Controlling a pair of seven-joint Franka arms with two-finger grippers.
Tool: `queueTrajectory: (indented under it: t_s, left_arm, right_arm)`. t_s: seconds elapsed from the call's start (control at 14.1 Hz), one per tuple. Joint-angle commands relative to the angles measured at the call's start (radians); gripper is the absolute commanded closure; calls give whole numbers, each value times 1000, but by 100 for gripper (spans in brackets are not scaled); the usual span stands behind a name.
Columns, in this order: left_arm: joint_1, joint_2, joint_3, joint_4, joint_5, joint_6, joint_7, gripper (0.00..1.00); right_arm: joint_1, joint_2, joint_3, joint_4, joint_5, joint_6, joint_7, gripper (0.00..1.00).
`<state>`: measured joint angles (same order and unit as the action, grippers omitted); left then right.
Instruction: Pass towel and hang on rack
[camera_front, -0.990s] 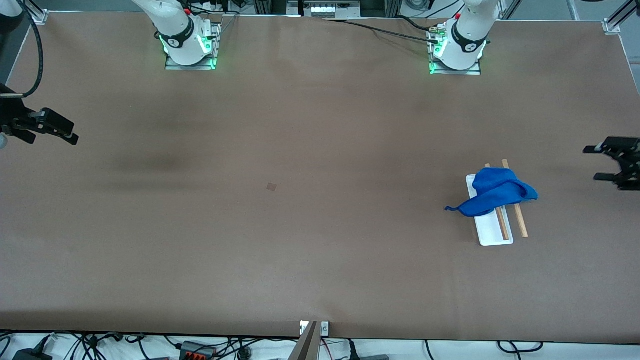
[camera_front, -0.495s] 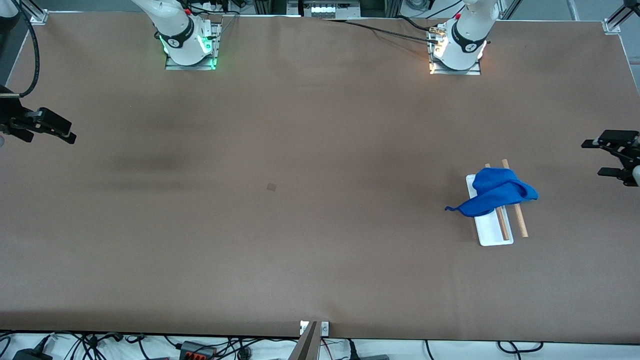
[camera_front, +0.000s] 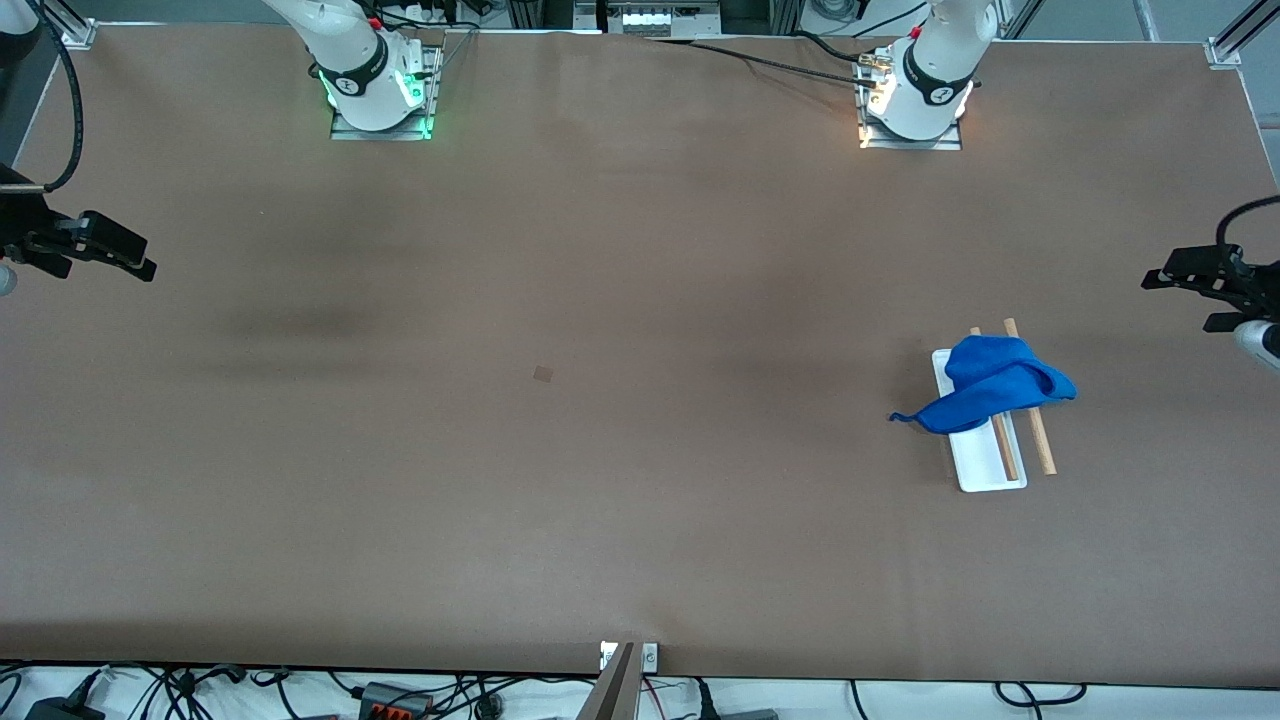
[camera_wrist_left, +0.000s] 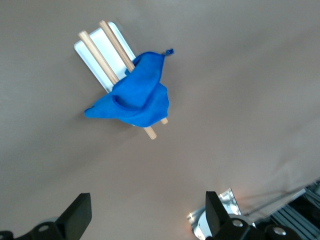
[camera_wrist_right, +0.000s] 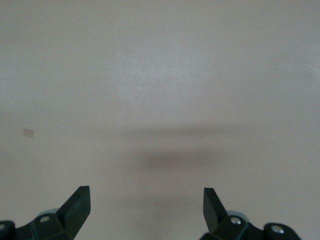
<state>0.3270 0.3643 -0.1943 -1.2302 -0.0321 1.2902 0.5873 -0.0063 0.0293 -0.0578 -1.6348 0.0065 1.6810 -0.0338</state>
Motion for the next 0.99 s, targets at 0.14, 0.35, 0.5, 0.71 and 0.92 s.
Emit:
queueTrajectory:
  t_s: [0.14, 0.35, 0.5, 0.71, 0.92]
  left_arm:
    - [-89, -296, 50, -330, 49, 159, -345, 0]
    - [-166, -379, 67, -416, 89, 198, -821, 0]
    - [-181, -396, 67, -419, 89, 198, -761, 0]
    - [-178, -403, 69, -420, 72, 172, -718, 0]
    - [-189, -410, 67, -422, 67, 184, -721, 0]
  right_arm:
    - [9, -14, -5, -8, -13, -7, 9, 0]
    - [11, -17, -5, -26, -13, -7, 9, 0]
    - [9, -26, -7, -40, -13, -4, 11, 0]
    - [8, -37, -7, -56, -13, 8, 11, 0]
    - [11, -48, -4, -59, -16, 9, 3, 0]
